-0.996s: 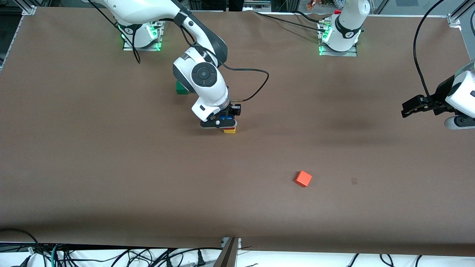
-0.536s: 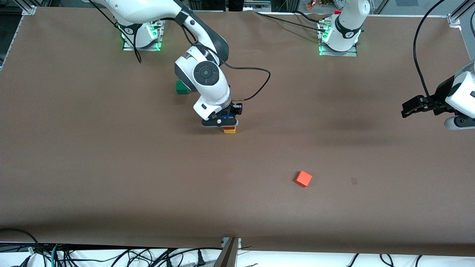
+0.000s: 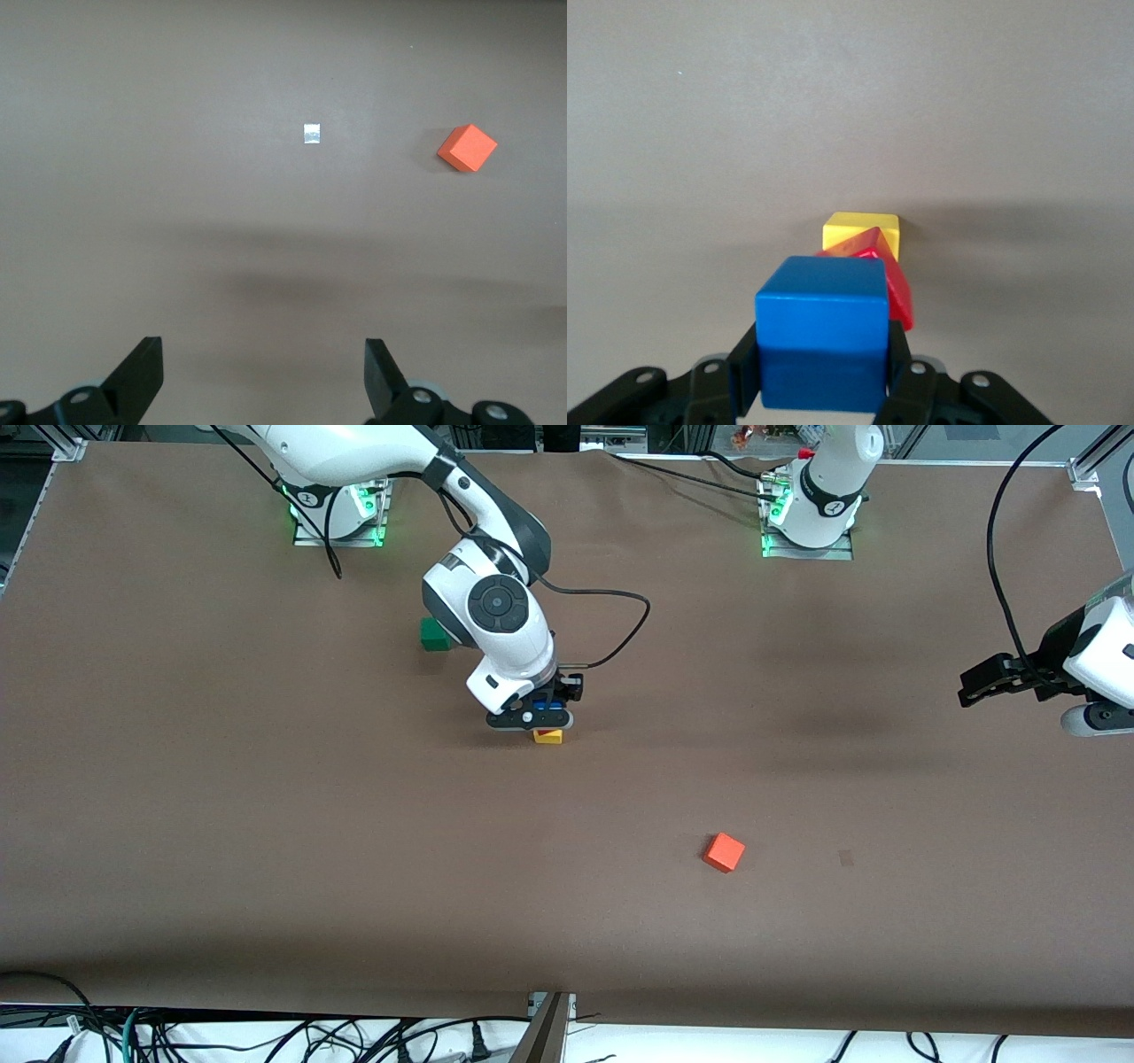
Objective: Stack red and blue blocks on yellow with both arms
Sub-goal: 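Lower the blue cube onto the red cube with the right gripper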
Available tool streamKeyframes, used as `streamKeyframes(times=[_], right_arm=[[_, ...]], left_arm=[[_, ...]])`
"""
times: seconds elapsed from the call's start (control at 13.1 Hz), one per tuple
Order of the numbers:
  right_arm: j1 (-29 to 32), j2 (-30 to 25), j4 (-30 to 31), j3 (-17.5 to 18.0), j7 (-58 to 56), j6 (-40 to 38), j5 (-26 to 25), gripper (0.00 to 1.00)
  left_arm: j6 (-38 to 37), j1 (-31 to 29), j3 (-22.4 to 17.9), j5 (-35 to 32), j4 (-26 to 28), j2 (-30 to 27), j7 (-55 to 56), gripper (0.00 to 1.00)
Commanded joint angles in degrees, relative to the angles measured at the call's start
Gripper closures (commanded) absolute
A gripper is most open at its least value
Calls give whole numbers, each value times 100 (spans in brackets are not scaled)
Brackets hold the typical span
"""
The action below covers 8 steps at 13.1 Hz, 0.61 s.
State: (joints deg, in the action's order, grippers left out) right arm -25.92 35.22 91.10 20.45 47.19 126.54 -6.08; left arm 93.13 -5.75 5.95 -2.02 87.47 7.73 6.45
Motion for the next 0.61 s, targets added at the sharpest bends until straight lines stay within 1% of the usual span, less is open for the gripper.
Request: streamKeyframes(times=[0.0,0.08,0.54], right_arm=[[-53,161,-190,20,150,-42,-95,71],[-53,161,-190,11,150,-42,-104,66],[-1,135,-198,11,54,-94,-130,65]], left_arm=[[-41,-49,12,149,-160,71,-109,0],[-41,-49,12,149,-160,71,-109,0],[-50,-57,12,149,-160,71,-117,0]])
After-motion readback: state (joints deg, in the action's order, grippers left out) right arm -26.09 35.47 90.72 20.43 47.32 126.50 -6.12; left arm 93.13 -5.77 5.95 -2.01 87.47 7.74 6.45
